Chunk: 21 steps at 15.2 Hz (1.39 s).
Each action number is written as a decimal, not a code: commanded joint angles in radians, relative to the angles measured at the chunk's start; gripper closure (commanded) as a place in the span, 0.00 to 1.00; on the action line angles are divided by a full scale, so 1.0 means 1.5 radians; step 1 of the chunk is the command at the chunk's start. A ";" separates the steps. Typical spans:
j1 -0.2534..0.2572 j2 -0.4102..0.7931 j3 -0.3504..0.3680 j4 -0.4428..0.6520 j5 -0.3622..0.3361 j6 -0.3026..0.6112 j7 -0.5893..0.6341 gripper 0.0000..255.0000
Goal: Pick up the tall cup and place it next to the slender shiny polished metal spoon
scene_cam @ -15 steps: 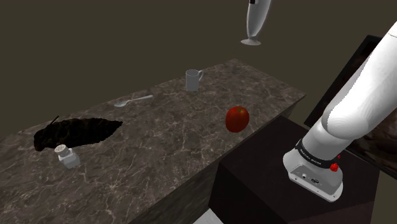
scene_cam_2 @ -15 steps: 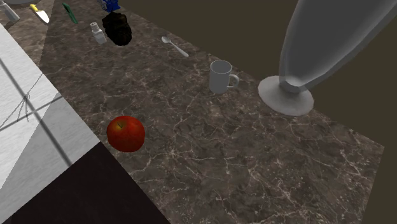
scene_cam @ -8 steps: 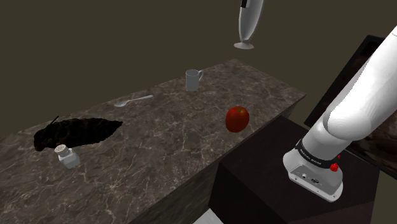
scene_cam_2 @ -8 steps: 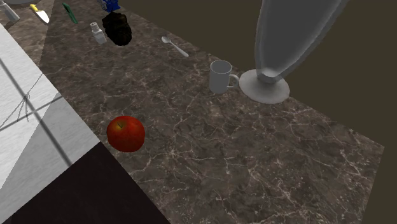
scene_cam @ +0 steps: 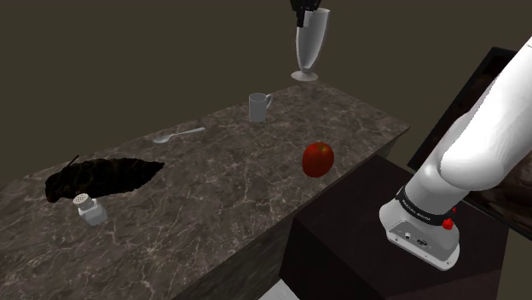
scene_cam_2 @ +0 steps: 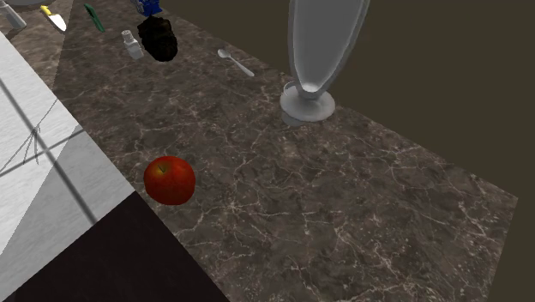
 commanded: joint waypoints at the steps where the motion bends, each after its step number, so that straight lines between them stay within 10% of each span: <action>1: 0.013 0.002 0.014 -0.016 0.000 0.019 0.029 1.00; 21: 0.155 0.195 0.133 0.054 -0.018 0.140 0.291 1.00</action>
